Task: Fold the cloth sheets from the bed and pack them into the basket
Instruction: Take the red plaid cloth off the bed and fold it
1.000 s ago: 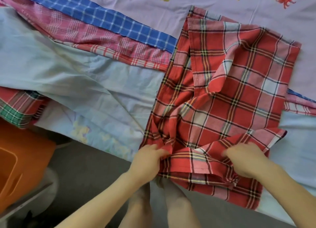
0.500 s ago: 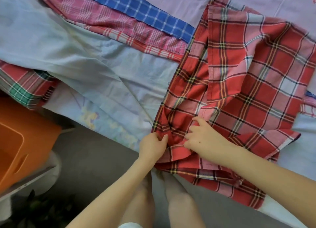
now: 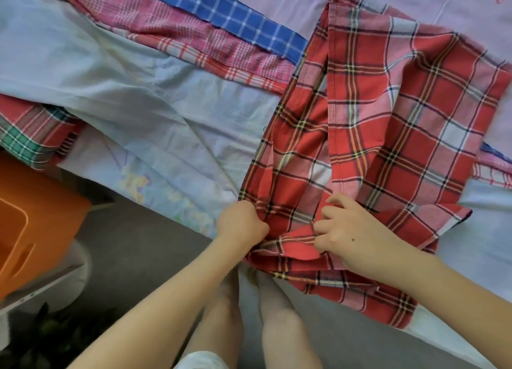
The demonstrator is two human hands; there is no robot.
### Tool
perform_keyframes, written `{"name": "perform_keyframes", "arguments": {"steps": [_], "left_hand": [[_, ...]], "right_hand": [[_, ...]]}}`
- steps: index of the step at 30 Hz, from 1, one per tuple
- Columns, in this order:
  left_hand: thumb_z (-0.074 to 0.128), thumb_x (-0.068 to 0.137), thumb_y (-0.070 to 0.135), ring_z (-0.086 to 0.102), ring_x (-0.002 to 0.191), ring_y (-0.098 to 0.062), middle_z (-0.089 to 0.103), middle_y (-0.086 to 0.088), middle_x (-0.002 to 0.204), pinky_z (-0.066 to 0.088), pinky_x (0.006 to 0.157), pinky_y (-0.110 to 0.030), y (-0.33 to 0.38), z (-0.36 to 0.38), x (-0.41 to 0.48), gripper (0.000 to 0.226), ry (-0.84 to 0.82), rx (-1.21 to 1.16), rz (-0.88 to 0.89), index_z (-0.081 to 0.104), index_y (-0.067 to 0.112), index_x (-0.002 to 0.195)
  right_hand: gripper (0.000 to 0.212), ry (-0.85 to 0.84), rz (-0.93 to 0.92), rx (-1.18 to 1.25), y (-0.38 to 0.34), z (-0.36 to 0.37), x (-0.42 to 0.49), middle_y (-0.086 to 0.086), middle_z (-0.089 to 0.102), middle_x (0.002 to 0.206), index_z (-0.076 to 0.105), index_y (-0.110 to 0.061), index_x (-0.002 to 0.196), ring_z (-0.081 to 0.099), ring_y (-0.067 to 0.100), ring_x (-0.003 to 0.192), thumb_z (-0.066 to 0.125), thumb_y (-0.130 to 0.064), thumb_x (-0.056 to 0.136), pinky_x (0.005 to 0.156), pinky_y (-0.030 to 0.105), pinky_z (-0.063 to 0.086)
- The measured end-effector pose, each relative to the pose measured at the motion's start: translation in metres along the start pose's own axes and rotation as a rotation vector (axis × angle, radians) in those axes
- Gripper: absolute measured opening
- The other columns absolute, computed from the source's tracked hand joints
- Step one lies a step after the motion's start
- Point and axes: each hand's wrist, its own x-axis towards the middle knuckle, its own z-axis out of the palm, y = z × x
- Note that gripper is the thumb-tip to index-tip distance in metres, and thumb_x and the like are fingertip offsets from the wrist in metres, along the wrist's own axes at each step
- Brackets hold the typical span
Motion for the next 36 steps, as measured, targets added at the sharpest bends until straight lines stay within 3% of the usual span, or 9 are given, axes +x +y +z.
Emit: {"name": "perform_keyframes", "arguments": {"steps": [4, 7, 10, 13, 18, 24, 28, 31, 36], "left_hand": [[0.056, 0.075, 0.011, 0.061, 0.072, -0.029, 0.049, -0.001, 0.056, 0.041, 0.052, -0.028, -0.024, -0.031, 0.010, 0.022, 0.019, 0.045, 0.009, 0.045, 0.012, 0.056], [0.052, 0.073, 0.003, 0.054, 0.073, -0.032, 0.048, -0.001, 0.064, 0.031, 0.056, -0.029, -0.012, -0.036, 0.014, 0.018, 0.241, 0.166, 0.335, 0.042, 0.014, 0.062], [0.049, 0.069, -0.008, 0.060, 0.087, -0.023, 0.067, -0.004, 0.088, 0.045, 0.072, -0.030, 0.012, -0.029, 0.010, 0.031, -0.047, 0.005, 0.693, 0.067, 0.009, 0.086], [0.046, 0.078, -0.006, 0.060, 0.101, -0.014, 0.068, 0.000, 0.110, 0.046, 0.087, -0.024, 0.028, -0.018, 0.003, 0.043, -0.543, 0.018, 0.528, 0.066, 0.014, 0.111], [0.043, 0.099, 0.026, 0.054, 0.105, -0.016, 0.060, -0.001, 0.124, 0.039, 0.084, -0.022, 0.003, -0.010, -0.012, 0.030, -0.682, 0.019, 0.274, 0.059, 0.019, 0.123], [0.040, 0.099, 0.040, 0.044, 0.064, -0.016, 0.046, -0.002, 0.066, 0.035, 0.065, -0.026, -0.011, -0.012, -0.012, 0.044, -0.496, -0.035, 0.261, 0.046, 0.013, 0.066], [0.055, 0.093, 0.031, 0.053, 0.067, -0.009, 0.059, 0.004, 0.069, 0.042, 0.074, -0.022, -0.017, -0.019, -0.017, 0.030, -0.556, -0.410, 0.193, 0.064, 0.010, 0.073], [0.059, 0.076, 0.032, 0.059, 0.077, -0.011, 0.068, -0.003, 0.082, 0.044, 0.091, -0.030, -0.026, -0.017, -0.020, 0.036, -0.391, -0.574, 0.099, 0.069, -0.001, 0.088], [0.054, 0.071, 0.035, 0.063, 0.086, -0.021, 0.072, -0.012, 0.094, 0.042, 0.095, -0.034, -0.037, -0.008, -0.032, 0.046, -0.248, -0.694, -0.006, 0.069, -0.001, 0.094]], "right_hand": [[0.033, 0.053, 0.015, 0.009, 0.001, -0.002, -0.013, -0.009, 0.047, 0.056, 0.059, -0.026, 0.054, 0.047, 0.020, 0.060, 0.037, -0.005, 0.068, 0.079, 0.040, 0.046], [0.037, 0.147, 0.016, 0.044, -0.004, -0.007, -0.013, -0.007, 0.051, 0.058, 0.059, -0.023, 0.056, 0.050, 0.022, 0.062, 0.035, -0.004, 0.075, 0.083, 0.039, 0.036], [0.036, 0.217, 0.035, 0.072, -0.004, -0.014, -0.011, -0.007, 0.055, 0.061, 0.061, -0.023, 0.057, 0.054, 0.022, 0.064, 0.036, -0.005, 0.076, 0.085, 0.039, 0.035], [0.025, 0.234, 0.081, 0.119, 0.006, -0.021, -0.011, -0.009, 0.058, 0.065, 0.065, -0.027, 0.062, 0.056, 0.022, 0.068, 0.053, -0.006, 0.071, 0.080, 0.041, 0.038], [0.025, 0.189, 0.137, 0.203, 0.020, -0.028, -0.019, -0.014, 0.063, 0.069, 0.069, -0.030, 0.062, 0.057, 0.021, 0.068, 0.066, -0.006, 0.058, 0.078, 0.039, 0.037], [0.020, 0.228, 0.195, 0.187, 0.014, -0.028, -0.035, -0.011, 0.064, 0.069, 0.070, -0.027, 0.063, 0.058, 0.022, 0.067, 0.066, -0.008, 0.060, 0.079, 0.033, 0.034], [0.021, 0.440, 0.459, 0.222, 0.022, -0.022, -0.032, -0.009, 0.067, 0.079, 0.072, -0.026, 0.073, 0.056, 0.023, 0.077, 0.065, -0.007, 0.068, 0.078, 0.035, 0.036], [0.030, 0.520, 0.720, 0.378, 0.034, -0.006, -0.024, -0.001, 0.067, 0.108, 0.069, -0.018, 0.106, 0.058, 0.025, 0.101, 0.067, -0.013, 0.077, 0.091, 0.038, 0.040], [0.046, -0.071, 0.949, 0.479, 0.032, 0.039, -0.077, -0.004, 0.056, 0.132, 0.051, -0.030, 0.133, 0.046, 0.019, 0.127, 0.054, -0.033, 0.087, 0.114, 0.045, 0.015]]}}
